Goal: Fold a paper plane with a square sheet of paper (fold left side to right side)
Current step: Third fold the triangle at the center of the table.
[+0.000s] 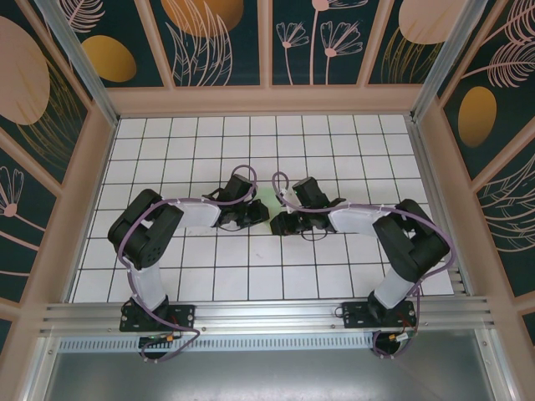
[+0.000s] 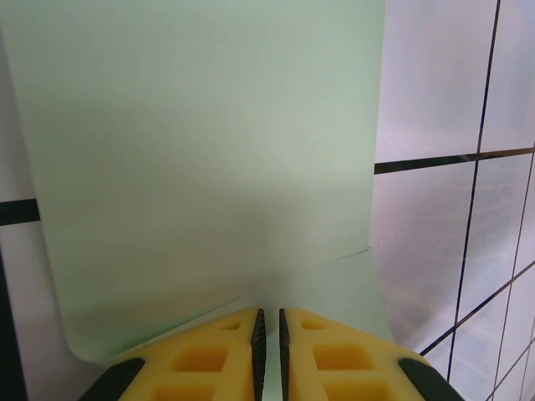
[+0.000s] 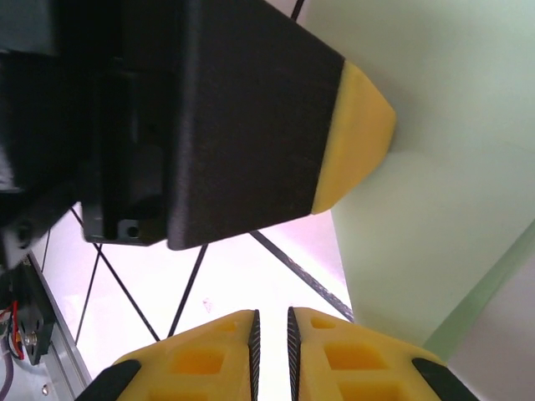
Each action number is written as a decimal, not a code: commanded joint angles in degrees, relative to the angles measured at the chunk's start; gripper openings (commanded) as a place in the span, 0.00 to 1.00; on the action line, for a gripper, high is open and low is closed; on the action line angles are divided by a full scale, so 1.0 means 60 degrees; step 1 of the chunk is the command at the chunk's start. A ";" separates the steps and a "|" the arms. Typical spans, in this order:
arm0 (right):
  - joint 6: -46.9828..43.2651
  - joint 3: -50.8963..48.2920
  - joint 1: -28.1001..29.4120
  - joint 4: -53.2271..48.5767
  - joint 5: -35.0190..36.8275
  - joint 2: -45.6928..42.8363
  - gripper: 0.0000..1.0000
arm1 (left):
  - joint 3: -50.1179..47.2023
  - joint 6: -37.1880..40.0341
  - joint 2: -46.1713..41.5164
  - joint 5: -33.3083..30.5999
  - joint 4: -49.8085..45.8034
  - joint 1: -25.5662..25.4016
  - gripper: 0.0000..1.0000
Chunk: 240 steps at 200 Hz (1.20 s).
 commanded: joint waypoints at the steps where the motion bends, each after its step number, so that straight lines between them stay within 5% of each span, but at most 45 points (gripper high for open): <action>1: 0.0026 0.0181 0.0010 -0.0216 0.0096 0.0204 0.21 | -0.0205 -0.0014 0.0524 -0.0536 -0.0632 -0.0119 0.18; 150: 0.0160 -0.0081 0.0002 -0.0804 0.0559 0.0782 0.20 | -0.0147 0.0070 0.0583 -0.0634 -0.0771 -0.0110 0.18; 240: 0.1123 -0.1702 0.0017 -0.0877 0.0354 -0.0232 0.09 | -0.0106 0.0122 0.0635 -0.0703 -0.0816 -0.0107 0.18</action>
